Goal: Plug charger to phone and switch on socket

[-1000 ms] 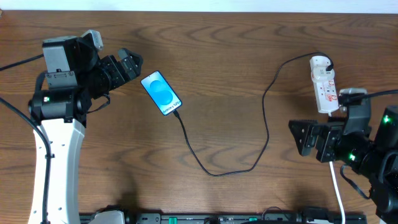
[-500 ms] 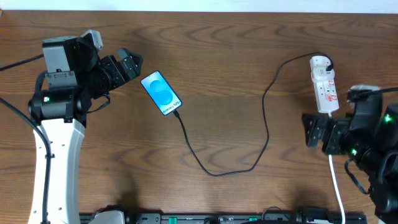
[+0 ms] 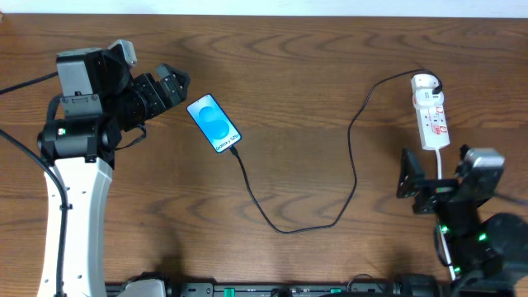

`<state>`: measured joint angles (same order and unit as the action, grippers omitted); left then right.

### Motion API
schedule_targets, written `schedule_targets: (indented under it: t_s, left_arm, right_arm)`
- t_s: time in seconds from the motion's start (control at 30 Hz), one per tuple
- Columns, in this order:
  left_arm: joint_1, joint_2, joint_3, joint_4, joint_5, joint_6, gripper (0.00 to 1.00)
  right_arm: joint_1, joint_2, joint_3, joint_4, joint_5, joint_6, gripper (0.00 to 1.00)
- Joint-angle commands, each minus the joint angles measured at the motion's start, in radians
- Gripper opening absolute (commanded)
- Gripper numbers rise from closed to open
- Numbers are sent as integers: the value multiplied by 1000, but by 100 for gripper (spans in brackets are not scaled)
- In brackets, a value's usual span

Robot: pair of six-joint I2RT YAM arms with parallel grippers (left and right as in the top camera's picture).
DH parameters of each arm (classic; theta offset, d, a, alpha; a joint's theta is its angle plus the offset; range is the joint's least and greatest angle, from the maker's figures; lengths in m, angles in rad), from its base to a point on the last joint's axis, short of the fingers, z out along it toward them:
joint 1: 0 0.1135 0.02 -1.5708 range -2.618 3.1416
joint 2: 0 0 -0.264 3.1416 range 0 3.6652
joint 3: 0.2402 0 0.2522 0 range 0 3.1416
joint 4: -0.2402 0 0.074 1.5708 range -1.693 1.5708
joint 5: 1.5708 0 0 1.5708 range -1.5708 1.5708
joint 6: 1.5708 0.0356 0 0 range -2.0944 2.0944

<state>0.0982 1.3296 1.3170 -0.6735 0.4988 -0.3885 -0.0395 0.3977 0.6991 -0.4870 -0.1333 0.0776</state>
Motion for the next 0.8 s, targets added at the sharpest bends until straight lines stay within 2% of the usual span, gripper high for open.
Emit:
schedule_targets:
  t_s: [0.0,0.3,0.4,0.6,0.77]
  left_arm:
    - [2,6,16,0,10,2,99]
    - [2,6,16,0,10,2,99]
    - [2,6,16,0,10,2,99]
    - [2,6,16,0,10,2,99]
    - [2,6,16,0,10,2,99]
  right_arm:
    - [22,-90,-141,82,28,-5,99]
    - [29,-278,-523,422,29,-4,99]
    - [37,-312,-594,477,30,-5,99]
    - [55,-367,-682,515,30,-5,99]
    - [59,-393,-694,475,31,-24,99]
